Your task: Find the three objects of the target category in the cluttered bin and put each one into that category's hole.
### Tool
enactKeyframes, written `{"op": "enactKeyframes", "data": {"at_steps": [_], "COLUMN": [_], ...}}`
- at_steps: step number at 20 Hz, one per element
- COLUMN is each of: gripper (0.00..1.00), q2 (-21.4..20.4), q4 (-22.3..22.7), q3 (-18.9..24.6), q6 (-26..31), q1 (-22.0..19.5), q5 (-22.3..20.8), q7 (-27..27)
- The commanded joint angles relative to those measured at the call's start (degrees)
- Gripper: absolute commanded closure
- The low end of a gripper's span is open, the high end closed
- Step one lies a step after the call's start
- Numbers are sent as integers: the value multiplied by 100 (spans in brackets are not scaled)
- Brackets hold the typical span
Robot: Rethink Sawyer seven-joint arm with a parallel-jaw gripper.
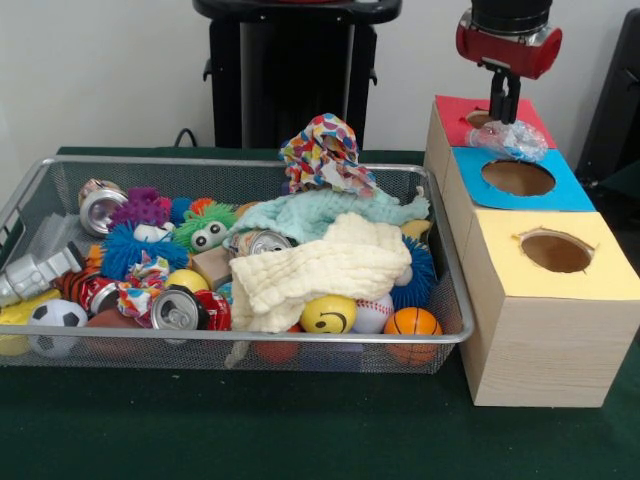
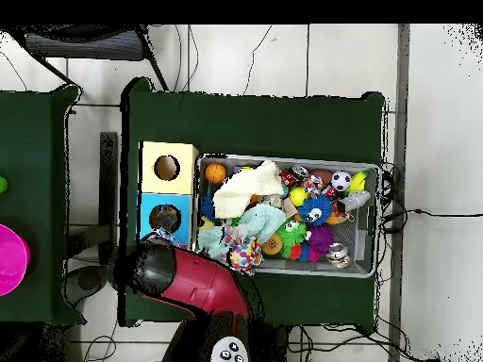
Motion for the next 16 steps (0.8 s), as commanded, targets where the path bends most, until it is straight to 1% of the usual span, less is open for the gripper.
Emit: {"op": "enactKeyframes", "data": {"at_steps": [1, 4, 7, 10, 13, 16], "gripper": [100, 100, 100, 100, 100, 100], "q2": [276, 237, 162, 4, -60, -71], "q4": [40, 280, 430, 676, 729, 886], "q3": [134, 235, 269, 286, 317, 370], "q6": [383, 239, 234, 190, 264, 181], "q1": [-55, -56, 22, 90, 188, 205], "q5": [273, 377, 460, 570, 682, 795], "q7": [1440, 1414, 1469, 1489, 1559, 1493]}}
